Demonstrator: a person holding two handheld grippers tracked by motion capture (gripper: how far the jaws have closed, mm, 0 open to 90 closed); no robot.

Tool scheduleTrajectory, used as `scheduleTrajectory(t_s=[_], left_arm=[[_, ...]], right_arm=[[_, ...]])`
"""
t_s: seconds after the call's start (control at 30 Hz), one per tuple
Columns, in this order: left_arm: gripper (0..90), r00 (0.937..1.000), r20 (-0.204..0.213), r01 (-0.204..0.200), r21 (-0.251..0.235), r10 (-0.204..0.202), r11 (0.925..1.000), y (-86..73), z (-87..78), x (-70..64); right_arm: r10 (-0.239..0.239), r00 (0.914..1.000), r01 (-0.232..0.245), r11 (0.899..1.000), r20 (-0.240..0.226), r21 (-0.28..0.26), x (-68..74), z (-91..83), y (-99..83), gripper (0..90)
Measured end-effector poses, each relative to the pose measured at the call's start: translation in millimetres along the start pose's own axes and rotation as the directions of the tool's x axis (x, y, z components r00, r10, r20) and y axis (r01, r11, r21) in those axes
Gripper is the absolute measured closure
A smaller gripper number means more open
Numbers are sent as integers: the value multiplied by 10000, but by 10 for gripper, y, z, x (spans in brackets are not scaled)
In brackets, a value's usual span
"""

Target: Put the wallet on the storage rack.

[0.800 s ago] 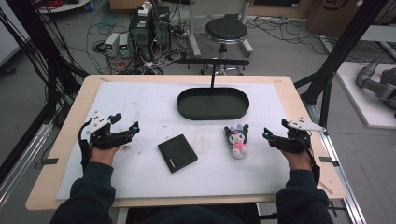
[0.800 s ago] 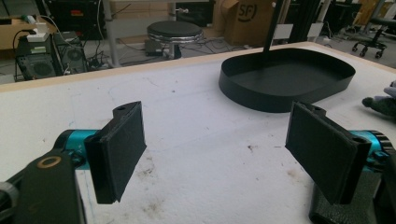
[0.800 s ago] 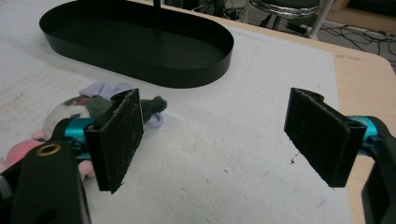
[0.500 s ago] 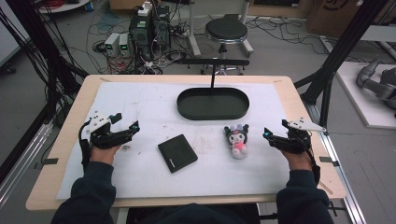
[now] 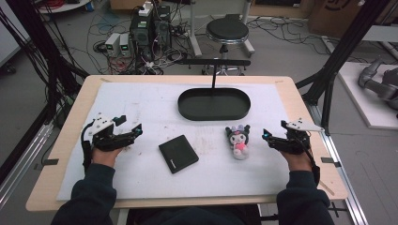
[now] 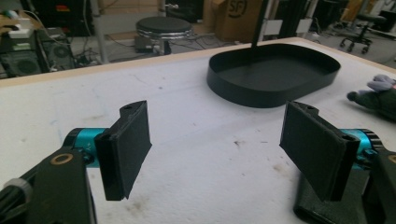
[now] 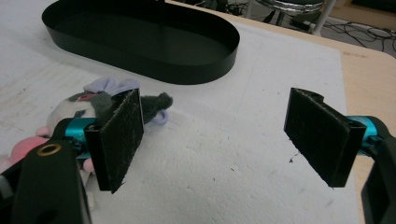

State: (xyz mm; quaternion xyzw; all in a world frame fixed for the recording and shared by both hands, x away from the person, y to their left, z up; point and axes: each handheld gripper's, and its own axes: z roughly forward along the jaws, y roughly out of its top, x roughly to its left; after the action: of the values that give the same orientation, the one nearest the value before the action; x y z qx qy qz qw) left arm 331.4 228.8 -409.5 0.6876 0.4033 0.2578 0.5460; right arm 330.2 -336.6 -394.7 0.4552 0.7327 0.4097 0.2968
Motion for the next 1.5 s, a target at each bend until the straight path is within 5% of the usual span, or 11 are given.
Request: scheduleTrajectory(t_s=[0.2, 0.37, 0.47, 0.53, 0.57, 0.73, 0.9, 0.93, 1.23, 1.33, 1.5], left_arm=[[309, 9932, 1157, -156, 601, 86, 9981, -20, 111, -161], [335, 9741, 2202, -848, 1461, 512, 9856, -79, 318, -403], [334, 9680, 2432, -1111, 1912, 626, 9752, -117, 398, -455], [323, 9662, 2481, -1320, 2435, 699, 9609, -168, 492, -488], [320, 9661, 2457, -1516, 2892, 798, 9452, -211, 568, -493], [353, 9700, 2382, -1259, 3240, 479, 9377, -248, 613, -424], [550, 9609, 2736, -1361, 3348, 420, 9324, -253, 623, -425], [601, 9518, 3049, -1417, 3427, 327, 9287, -255, 628, -424], [823, 9524, 2983, -561, 3755, -634, 9251, -225, 595, -375], [837, 9514, 2948, -241, 3589, -888, 9331, -193, 566, -367], [844, 9575, 2694, 332, 2535, -1035, 9668, -23, 404, -288]], right_arm=[[-49, 10000, 49, 10000, 28, -21, 30, 1, 5, 204], [30, 10000, -30, 10000, 66, 31, 22, 14, -4, 204], [72, 9999, -72, 10000, 73, 30, 15, 13, -6, 204], [21, 10000, -21, 10000, 43, 26, 15, 21, -7, 203], [31, 10000, -31, 10000, 30, 54, 23, 21, -6, 204], [-10, 10000, 10, 10000, 9, 48, 29, 16, -3, 204], [-28, 10000, 28, 10000, -7, 79, 35, 31, -5, 204], [-40, 10000, 39, 10000, 13, 84, 37, 32, -5, 204], [-41, 10000, 41, 10000, -5, 75, 36, 31, -6, 204], [9, 10000, -9, 9999, -22, 109, 30, 29, -8, 204], [-4, 10000, 4, 10000, 13, 95, 20, 31, -12, 204]])
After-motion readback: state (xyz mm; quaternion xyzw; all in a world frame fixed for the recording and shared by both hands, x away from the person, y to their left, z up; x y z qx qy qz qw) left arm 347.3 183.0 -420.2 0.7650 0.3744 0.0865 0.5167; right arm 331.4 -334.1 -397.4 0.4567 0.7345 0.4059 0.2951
